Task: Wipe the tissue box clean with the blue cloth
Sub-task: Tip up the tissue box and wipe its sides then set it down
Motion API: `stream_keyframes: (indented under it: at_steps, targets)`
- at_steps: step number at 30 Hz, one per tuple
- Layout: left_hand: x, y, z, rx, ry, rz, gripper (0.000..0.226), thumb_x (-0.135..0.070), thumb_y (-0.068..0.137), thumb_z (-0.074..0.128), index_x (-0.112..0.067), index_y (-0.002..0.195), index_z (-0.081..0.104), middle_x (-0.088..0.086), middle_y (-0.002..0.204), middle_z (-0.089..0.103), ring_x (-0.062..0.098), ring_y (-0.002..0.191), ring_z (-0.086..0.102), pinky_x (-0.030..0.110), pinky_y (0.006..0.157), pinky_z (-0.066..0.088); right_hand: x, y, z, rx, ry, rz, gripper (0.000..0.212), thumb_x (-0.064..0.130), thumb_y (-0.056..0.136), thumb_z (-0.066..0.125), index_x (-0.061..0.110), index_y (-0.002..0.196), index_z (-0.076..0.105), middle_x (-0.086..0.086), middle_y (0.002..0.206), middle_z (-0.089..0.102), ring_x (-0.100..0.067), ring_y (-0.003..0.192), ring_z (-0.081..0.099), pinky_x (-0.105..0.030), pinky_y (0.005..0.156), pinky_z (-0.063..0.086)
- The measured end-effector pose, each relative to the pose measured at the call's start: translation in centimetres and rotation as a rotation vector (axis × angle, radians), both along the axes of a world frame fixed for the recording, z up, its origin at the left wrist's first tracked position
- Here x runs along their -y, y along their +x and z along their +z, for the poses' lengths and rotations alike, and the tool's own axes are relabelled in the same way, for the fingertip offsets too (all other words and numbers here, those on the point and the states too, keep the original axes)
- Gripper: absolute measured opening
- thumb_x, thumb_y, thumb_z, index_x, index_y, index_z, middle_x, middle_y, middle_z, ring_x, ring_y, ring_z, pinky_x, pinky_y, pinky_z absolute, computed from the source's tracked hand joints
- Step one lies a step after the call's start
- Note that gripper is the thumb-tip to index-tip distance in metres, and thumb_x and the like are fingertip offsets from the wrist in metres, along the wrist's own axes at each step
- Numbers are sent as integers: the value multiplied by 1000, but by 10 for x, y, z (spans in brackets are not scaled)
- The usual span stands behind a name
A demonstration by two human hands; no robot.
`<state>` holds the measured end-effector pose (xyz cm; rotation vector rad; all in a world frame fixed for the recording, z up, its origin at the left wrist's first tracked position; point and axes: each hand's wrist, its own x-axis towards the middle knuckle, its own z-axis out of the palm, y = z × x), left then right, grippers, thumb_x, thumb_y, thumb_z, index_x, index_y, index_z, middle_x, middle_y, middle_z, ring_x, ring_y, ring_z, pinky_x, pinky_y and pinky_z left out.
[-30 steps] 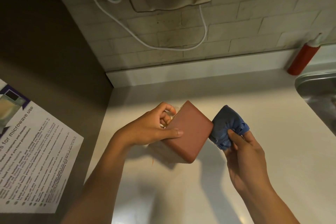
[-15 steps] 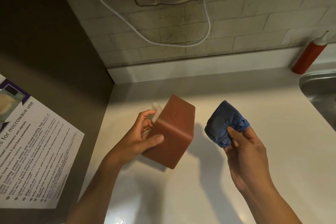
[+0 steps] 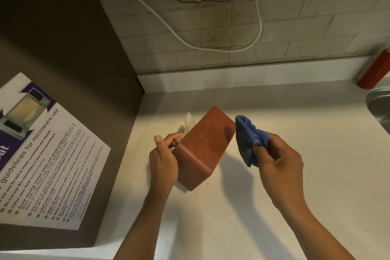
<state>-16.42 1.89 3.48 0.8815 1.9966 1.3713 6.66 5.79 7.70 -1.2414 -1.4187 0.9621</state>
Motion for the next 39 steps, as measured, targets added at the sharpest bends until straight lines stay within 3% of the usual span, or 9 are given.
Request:
stream_keyframes:
  at_steps: [5,9,14,18,23,26,30,32,39]
  targets:
    - [5,0,-6,115,98,61,93,-96,75,8,-38,97,77,-6,86,79,16,79,77,33,71,64,-33,2,-5,121,76,-110,25,17,92,57,35,105,68,17,82,70,-4,77,65,-12,63,46]
    - [9,1,-11,116,143,17,90,-92,81,14,-30,99,78,0,88,79,21,80,77,34,69,64,-43,-3,-17,278,120,-79,19,11,90,59,25,97,69,18,78,68,7,74,61,-3,61,38]
    - [6,4,-7,69,157,-16,81,-91,81,17,-39,95,77,-5,83,79,18,76,77,27,63,62,-37,-17,-27,566,196,-6,30,-8,79,57,14,96,69,1,75,67,-13,58,51,-10,55,30]
    - [1,-1,-2,46,153,-5,86,-92,80,16,-33,90,78,-5,80,78,16,74,77,23,63,61,-16,-25,-25,603,289,26,35,-7,77,63,13,104,71,-2,88,73,-20,66,63,-16,63,40]
    - [-2,-10,0,-13,124,-43,72,-72,95,16,-38,85,78,-4,76,77,17,74,76,31,69,62,-32,-10,-21,645,142,11,28,-8,77,57,13,89,70,-1,66,67,-16,51,50,-16,48,32]
    - [-2,-6,-3,-31,122,-38,66,-66,99,16,-42,84,76,-7,76,77,15,74,75,27,67,61,-45,-20,-12,678,126,9,27,-7,78,53,12,87,69,-3,68,67,-21,56,54,-24,51,33]
    - [-2,-6,-1,-35,138,-33,65,-74,94,17,-49,82,75,-12,76,76,11,72,75,19,61,59,-17,-35,-5,579,341,168,27,-6,70,55,14,82,69,9,74,63,-1,67,47,-2,61,33]
    - [-2,-6,0,-30,148,-40,66,-79,89,18,-48,81,76,-12,75,76,12,71,75,18,59,58,-7,-28,-9,593,366,197,29,-4,70,57,13,88,72,4,82,70,-4,68,56,-3,65,35]
    - [-8,-2,4,-125,173,-87,65,-62,100,23,-32,73,74,-10,68,73,7,66,71,11,58,52,-46,-21,-2,705,192,80,26,-11,71,57,10,80,70,-7,66,67,-17,51,45,-16,49,24]
